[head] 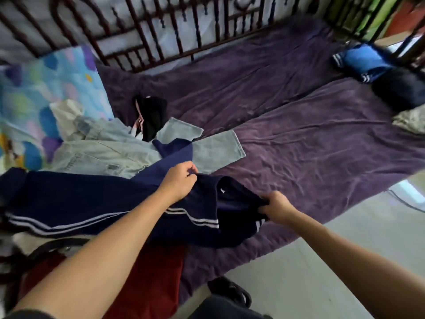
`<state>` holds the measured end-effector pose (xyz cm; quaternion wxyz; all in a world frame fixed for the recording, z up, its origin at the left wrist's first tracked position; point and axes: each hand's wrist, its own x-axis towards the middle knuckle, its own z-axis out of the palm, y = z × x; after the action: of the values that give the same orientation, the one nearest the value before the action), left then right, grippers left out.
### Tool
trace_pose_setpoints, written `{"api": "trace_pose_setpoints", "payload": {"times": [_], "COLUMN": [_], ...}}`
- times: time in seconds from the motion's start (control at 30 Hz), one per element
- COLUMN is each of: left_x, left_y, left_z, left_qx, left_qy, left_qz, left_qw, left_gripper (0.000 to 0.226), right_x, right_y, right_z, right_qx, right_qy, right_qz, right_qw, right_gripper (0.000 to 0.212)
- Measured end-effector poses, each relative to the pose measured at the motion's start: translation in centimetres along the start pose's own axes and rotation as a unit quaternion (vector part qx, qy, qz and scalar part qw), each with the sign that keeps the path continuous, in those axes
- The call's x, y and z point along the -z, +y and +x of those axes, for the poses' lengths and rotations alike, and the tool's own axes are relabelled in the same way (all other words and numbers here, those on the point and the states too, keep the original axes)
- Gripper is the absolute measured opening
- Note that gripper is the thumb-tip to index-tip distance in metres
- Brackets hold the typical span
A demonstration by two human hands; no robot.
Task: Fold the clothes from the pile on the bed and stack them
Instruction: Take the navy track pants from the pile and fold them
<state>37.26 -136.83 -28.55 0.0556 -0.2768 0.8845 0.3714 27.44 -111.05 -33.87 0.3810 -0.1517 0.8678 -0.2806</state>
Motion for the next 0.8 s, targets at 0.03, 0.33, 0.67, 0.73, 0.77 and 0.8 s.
{"api": "trace_pose_setpoints", "payload": {"times": [0.03, 0.33, 0.67, 0.73, 0.77, 0.8], "left_x": [0.6, -0.2, -7.5, -9.0, -9.8, -10.6], "left_y": [0.9, 5.3, 7.2, 6.6, 6.1, 5.7], "left_z": [-1.1, -10.7, -15.4, -16.6, -17.2, -17.9], "left_qx": [-0.017, -0.145, -0.105, -0.095, -0.091, -0.09], "left_qy": [-0.019, 0.079, 0.213, 0.229, 0.24, 0.253], "left_qz": [0.051, 0.343, 0.154, 0.129, 0.124, 0.121], "left_qw": [0.998, 0.925, 0.959, 0.96, 0.958, 0.956], "left_gripper": [0.003, 0.122, 0.079, 0.071, 0.068, 0.066], "right_x": [0.9, 7.4, 10.1, 10.4, 10.6, 10.8], "right_y": [-0.2, -4.2, -6.9, -6.8, -6.7, -6.6], "right_z": [-0.7, -9.6, -16.1, -16.8, -17.1, -17.3], "right_qx": [-0.002, 0.052, 0.117, 0.092, 0.078, 0.069], "right_qy": [0.035, 0.039, -0.024, -0.017, -0.016, -0.021], "right_qz": [0.007, 0.336, 0.424, 0.463, 0.484, 0.501], "right_qw": [0.999, 0.94, 0.898, 0.881, 0.871, 0.862], "right_gripper": [0.009, 0.03, 0.031, 0.027, 0.026, 0.026]}}
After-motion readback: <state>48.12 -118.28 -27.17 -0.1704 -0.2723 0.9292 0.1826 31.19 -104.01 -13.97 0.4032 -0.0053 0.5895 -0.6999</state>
